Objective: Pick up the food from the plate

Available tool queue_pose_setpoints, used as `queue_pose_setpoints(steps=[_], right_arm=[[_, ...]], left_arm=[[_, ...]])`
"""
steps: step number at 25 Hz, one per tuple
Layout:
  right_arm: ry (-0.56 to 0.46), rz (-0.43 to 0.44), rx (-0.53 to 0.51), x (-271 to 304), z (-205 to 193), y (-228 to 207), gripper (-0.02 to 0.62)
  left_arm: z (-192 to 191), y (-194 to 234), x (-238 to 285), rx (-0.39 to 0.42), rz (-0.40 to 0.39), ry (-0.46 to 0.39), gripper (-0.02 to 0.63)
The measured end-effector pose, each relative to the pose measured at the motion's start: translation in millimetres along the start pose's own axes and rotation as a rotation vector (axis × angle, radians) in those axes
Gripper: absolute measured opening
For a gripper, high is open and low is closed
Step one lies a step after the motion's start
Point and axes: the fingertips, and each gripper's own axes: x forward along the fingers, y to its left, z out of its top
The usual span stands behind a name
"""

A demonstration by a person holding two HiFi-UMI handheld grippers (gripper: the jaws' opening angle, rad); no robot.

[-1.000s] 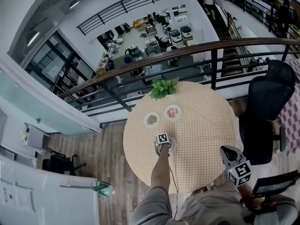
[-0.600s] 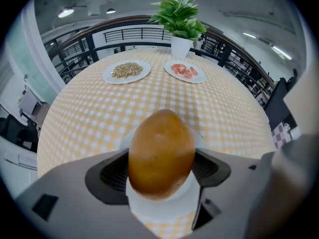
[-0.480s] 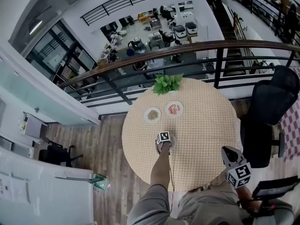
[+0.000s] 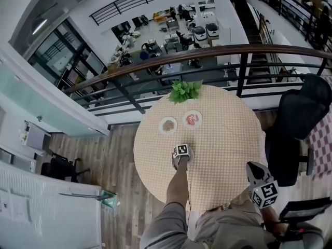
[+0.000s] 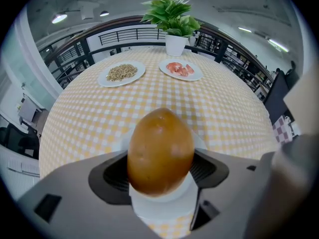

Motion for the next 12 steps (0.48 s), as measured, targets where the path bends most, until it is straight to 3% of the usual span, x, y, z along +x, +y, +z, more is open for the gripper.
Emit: queue_pose_setpoints(steps=[7,12], right_arm=[[-0.005,0.012,-0.007,0.5,3.4,5.6,0.015],[-0.014,0.03,-0.004,-3.1,8.4,8.4,0.015]], left_arm=[[3.5,1.5,-6.5,-0.007,-0.006,-0.008,0.353],[28.9,-11.5,-32.8,0.0,-0.049,-0.133,0.353]])
